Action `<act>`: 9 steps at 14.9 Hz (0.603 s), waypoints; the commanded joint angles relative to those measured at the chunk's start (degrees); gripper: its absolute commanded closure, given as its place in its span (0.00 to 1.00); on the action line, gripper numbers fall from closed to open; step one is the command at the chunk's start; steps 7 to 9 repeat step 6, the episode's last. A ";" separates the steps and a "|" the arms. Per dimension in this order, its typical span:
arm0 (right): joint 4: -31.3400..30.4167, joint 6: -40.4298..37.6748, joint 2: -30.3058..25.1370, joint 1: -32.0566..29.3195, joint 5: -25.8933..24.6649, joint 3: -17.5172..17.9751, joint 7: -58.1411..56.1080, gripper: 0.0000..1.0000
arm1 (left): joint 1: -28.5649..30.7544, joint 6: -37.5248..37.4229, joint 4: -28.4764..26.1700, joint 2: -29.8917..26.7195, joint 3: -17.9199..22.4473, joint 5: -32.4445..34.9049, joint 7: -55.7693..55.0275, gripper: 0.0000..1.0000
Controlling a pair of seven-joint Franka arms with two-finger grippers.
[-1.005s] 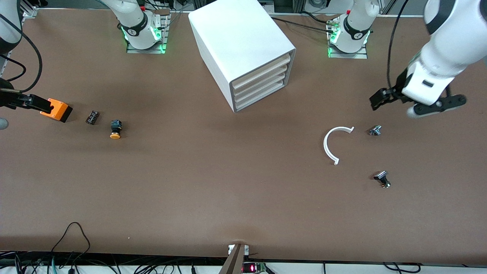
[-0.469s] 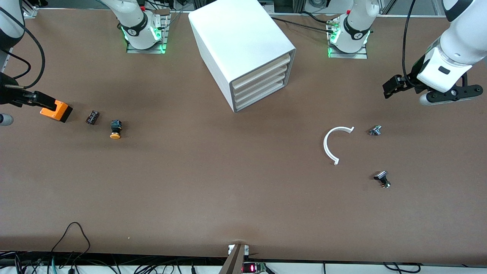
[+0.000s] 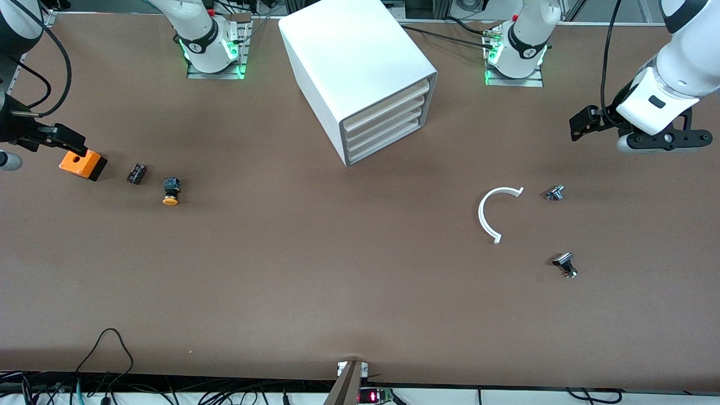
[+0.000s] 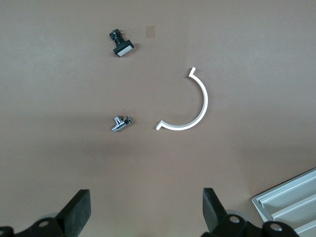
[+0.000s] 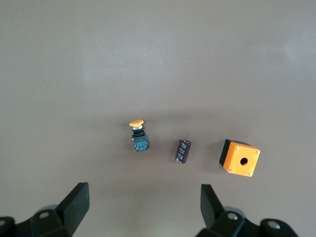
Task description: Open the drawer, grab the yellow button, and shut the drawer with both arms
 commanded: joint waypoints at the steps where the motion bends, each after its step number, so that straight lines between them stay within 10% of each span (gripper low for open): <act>1: -1.44 1.19 -1.14 -0.04 1.95 -0.15 -1.51 0.00 | 0.32 -1.13 1.82 0.68 -0.27 -0.83 1.53 0.00; 9: -1.35 0.57 -1.14 -0.04 1.86 -0.15 -0.46 0.00 | 0.23 0.45 1.82 0.77 -0.36 -0.39 1.53 0.00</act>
